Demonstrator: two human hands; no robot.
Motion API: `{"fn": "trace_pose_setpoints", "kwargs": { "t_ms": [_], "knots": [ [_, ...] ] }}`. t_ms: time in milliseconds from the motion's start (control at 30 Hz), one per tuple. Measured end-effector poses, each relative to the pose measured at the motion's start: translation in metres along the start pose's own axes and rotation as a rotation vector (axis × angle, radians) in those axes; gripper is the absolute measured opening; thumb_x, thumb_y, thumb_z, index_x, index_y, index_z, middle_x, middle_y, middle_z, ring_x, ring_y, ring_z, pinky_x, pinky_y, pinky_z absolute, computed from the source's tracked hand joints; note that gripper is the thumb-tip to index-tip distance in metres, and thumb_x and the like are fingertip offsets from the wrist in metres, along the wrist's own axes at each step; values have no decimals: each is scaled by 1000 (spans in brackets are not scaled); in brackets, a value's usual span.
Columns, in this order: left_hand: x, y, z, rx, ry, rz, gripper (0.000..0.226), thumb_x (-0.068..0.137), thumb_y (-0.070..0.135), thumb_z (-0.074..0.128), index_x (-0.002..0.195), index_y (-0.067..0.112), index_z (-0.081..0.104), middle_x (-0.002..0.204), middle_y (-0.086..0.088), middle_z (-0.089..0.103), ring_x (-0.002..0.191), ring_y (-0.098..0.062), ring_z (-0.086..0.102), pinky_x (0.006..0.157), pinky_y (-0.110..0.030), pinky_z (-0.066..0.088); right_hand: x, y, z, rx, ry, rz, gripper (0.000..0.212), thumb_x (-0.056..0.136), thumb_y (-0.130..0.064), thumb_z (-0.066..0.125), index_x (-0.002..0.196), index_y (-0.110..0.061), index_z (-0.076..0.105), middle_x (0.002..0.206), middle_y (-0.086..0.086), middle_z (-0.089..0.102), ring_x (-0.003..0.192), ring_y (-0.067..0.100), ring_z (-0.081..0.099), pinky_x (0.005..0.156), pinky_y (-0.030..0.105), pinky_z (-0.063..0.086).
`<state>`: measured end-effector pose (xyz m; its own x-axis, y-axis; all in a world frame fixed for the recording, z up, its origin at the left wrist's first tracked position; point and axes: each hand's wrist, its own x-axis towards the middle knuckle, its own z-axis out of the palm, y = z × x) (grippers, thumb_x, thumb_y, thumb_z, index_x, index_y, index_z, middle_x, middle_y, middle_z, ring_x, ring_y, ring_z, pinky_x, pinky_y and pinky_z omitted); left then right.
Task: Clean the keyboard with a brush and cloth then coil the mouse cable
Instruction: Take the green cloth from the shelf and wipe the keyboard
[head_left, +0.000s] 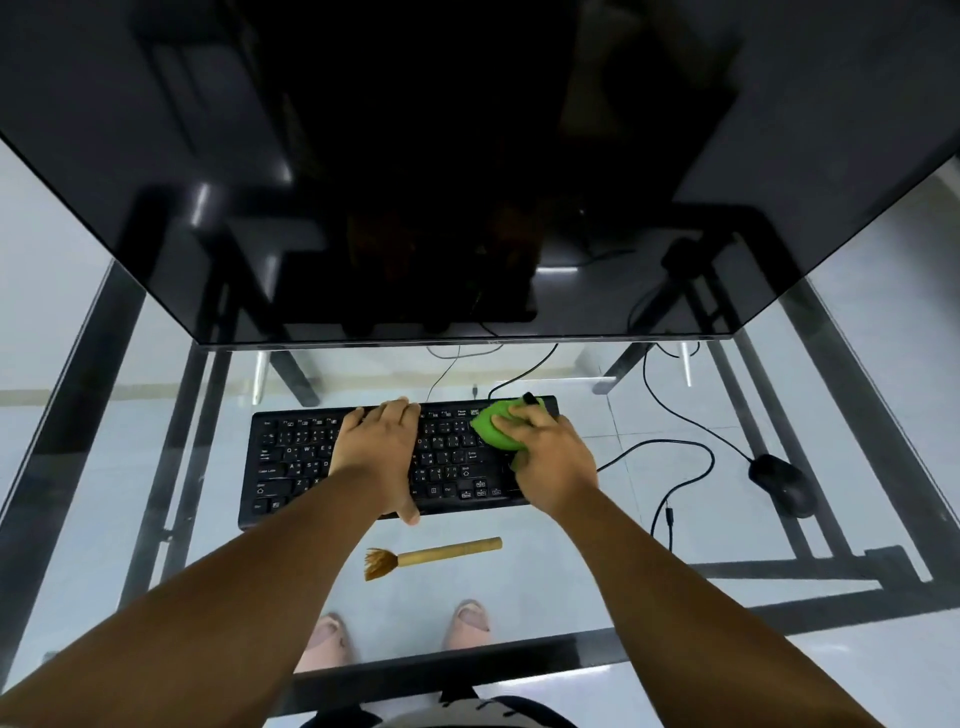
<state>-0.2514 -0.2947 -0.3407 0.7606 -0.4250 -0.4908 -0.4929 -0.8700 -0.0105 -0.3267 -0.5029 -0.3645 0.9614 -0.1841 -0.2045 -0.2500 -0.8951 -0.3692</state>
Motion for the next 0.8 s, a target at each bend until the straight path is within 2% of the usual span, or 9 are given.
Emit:
{"fn": "trace_pose_setpoints", "kwargs": {
  "t_ms": [100, 200, 300, 400, 567, 733, 800],
  "knots": [
    [0, 0, 0, -13, 10, -2, 141, 48, 61, 86, 154, 17, 4, 160, 0, 13, 146, -20, 21, 121, -41, 13, -6, 15, -3, -40, 59, 54, 61, 82, -7, 52, 129, -45, 58, 141, -24, 46, 110, 16, 44, 83, 30, 53],
    [0, 0, 0, -23, 15, 1, 141, 46, 61, 86, 154, 17, 6, 159, 0, 15, 145, -20, 23, 121, -40, 14, -4, -4, 2, 25, 120, 157, 60, 81, -6, 51, 132, -38, 59, 143, -16, 46, 113, 23, 44, 83, 34, 53],
    [0, -2, 1, -37, 24, 0, 141, 45, 61, 86, 154, 17, 7, 160, 1, 15, 145, -19, 23, 120, -40, 15, -6, -29, 12, 36, 56, 45, 61, 84, -6, 51, 136, -38, 55, 146, -16, 41, 120, 25, 41, 90, 36, 52],
    [-1, -4, 2, -57, 33, 5, 141, 46, 61, 86, 154, 18, 6, 160, 2, 14, 145, -19, 22, 121, -39, 14, -9, -28, 11, -27, 2, -72, 62, 84, -6, 50, 134, -42, 55, 144, -21, 42, 118, 22, 40, 89, 32, 52],
    [-2, -7, 5, -95, 41, 9, 140, 48, 61, 85, 154, 21, 5, 161, 5, 12, 146, -17, 19, 121, -40, 12, -11, -18, 11, -7, 122, 109, 55, 81, -8, 51, 125, -39, 64, 138, -18, 49, 116, 22, 44, 80, 32, 54],
    [-3, -9, 6, -101, 52, 18, 139, 49, 63, 83, 154, 21, 3, 161, 6, 10, 147, -16, 17, 121, -41, 12, -12, -45, 22, -2, 78, -46, 54, 83, -8, 52, 128, -36, 62, 137, -15, 49, 114, 23, 44, 77, 35, 55],
    [-3, -10, 7, -112, 56, 24, 139, 49, 64, 82, 154, 22, 2, 161, 6, 9, 147, -16, 16, 121, -42, 11, -13, -35, 19, -16, 73, -34, 55, 83, -8, 52, 126, -40, 63, 137, -18, 49, 114, 22, 44, 79, 35, 55]
  ]
}}
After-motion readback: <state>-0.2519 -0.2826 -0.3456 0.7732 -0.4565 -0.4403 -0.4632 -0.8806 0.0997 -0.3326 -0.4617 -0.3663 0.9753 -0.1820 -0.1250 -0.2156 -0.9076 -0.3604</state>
